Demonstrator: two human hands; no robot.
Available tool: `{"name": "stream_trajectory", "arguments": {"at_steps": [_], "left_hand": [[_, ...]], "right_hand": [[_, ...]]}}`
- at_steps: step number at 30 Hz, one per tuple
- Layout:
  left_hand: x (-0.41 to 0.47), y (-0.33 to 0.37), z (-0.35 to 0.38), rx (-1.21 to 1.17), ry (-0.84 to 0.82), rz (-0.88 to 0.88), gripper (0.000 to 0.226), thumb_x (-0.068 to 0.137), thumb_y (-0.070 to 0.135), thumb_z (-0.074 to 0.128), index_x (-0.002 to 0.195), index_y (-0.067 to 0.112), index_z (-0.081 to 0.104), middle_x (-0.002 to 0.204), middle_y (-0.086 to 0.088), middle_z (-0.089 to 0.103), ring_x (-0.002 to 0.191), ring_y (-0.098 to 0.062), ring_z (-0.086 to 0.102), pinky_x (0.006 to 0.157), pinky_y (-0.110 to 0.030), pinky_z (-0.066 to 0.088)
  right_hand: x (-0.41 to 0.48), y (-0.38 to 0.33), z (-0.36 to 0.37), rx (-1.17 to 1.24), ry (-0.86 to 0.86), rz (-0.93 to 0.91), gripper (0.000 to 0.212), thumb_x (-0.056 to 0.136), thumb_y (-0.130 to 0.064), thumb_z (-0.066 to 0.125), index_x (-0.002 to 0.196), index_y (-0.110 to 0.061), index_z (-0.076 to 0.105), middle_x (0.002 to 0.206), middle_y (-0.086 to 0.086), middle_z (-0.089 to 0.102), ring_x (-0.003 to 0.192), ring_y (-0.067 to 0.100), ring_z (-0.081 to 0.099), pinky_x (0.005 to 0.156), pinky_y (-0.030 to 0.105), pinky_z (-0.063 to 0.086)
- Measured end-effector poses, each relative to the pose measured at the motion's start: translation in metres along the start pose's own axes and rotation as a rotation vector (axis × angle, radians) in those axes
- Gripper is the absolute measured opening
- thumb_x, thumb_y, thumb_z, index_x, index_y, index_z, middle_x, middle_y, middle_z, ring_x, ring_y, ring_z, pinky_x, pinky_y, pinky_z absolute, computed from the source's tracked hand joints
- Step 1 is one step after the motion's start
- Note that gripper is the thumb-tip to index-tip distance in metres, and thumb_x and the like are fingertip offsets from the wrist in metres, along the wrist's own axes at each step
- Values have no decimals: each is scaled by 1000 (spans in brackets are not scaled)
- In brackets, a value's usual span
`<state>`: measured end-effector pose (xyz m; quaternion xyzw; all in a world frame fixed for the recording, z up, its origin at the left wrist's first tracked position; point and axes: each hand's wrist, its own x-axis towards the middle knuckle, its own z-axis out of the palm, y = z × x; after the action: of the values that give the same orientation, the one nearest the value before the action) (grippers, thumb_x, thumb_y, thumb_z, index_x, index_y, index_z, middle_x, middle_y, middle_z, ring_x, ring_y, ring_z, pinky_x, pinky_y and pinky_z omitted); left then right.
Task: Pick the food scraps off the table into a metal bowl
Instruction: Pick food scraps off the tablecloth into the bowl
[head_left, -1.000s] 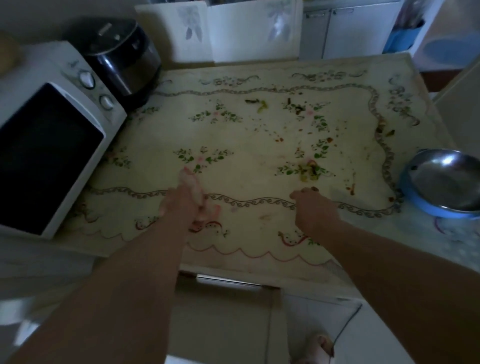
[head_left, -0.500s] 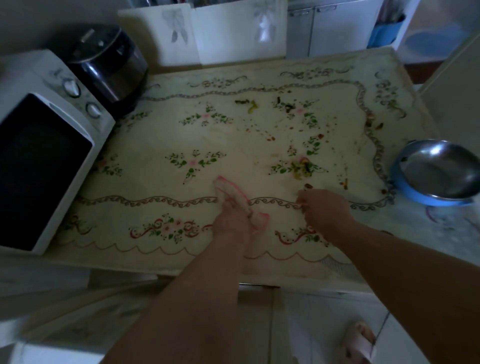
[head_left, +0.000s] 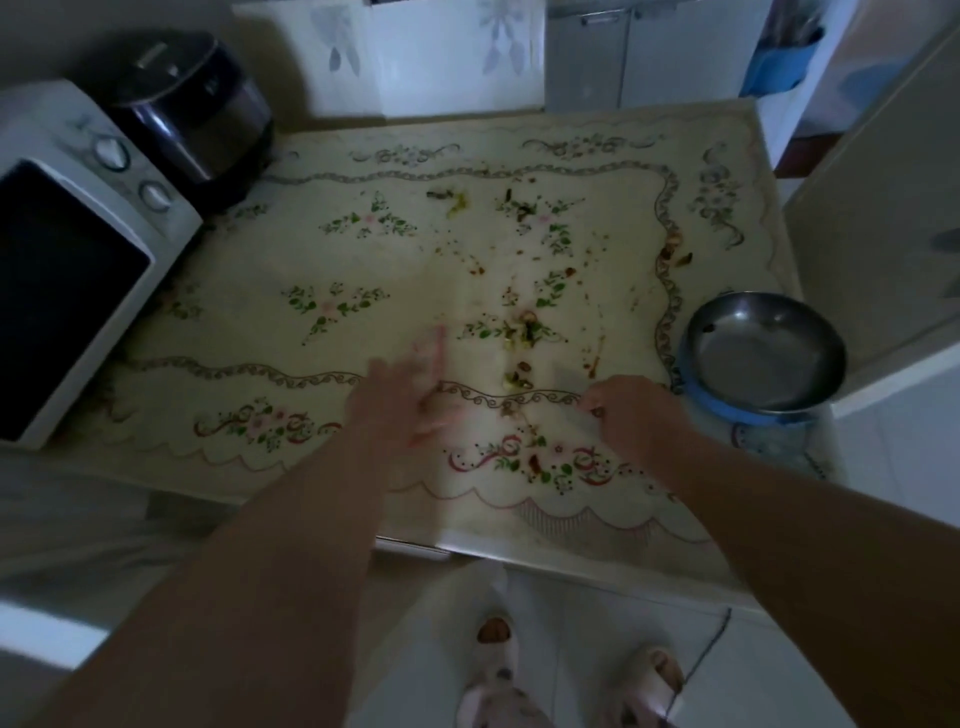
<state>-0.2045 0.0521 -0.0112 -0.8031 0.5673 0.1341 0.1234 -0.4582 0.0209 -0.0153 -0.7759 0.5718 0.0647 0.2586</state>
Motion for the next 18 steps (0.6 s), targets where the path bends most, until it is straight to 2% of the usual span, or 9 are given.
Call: {"name": "stream_trajectory", "arguments": {"at_steps": [1, 3, 6, 9, 13, 15, 18], "left_hand": [[-8, -14, 7, 49, -6, -26, 80, 90, 48, 56, 153, 27, 10, 133, -13, 42, 113, -32, 52, 89, -41, 50], [-25, -30, 23, 16, -57, -171, 68, 95, 43, 48, 151, 18, 19, 132, -17, 45, 112, -33, 54, 92, -41, 48], [-52, -8, 36, -48, -53, -271, 69, 96, 38, 51, 148, 5, 20, 135, -20, 43, 120, -33, 50, 97, -41, 44], [-69, 37, 40, -117, -54, -242, 68, 96, 29, 54, 146, -1, 19, 133, -20, 43, 115, -30, 53, 93, -37, 49], [-74, 91, 47, -223, -71, -305, 72, 95, 38, 55, 145, -3, 22, 129, -18, 50, 105, -26, 62, 86, -34, 56], [-74, 118, 47, -166, -53, -251, 74, 96, 41, 52, 147, -2, 20, 137, -18, 44, 115, -26, 59, 88, -32, 55], [-74, 157, 46, -185, -42, -209, 70, 97, 35, 51, 149, 0, 19, 148, -18, 33, 127, -26, 50, 93, -33, 53]], "right_hand": [[0, 2, -1, -6, -2, -23, 45, 94, -6, 42, 132, -25, 56, 140, 3, 48, 128, 22, 46, 107, 35, 38], [2, 4, 0, -25, -5, -45, 42, 95, -8, 42, 132, -24, 55, 139, 2, 49, 128, 21, 46, 105, 33, 37], [0, 3, -3, -83, -33, -84, 39, 96, -12, 44, 133, -21, 56, 135, 4, 53, 124, 22, 50, 102, 34, 41], [-2, 3, -6, -78, -56, -93, 36, 98, -15, 44, 130, -16, 58, 130, 7, 56, 121, 24, 54, 102, 36, 45], [-5, 16, -7, -71, -39, -112, 34, 96, -12, 43, 124, -15, 61, 121, 6, 60, 112, 23, 58, 97, 36, 48], [-3, 24, -6, -67, -45, -103, 35, 93, -9, 42, 121, -15, 62, 121, 6, 60, 111, 23, 58, 95, 37, 50], [-5, 37, -9, -103, -52, -118, 31, 96, -19, 42, 120, -13, 61, 121, 8, 62, 112, 24, 59, 91, 35, 50]]}}
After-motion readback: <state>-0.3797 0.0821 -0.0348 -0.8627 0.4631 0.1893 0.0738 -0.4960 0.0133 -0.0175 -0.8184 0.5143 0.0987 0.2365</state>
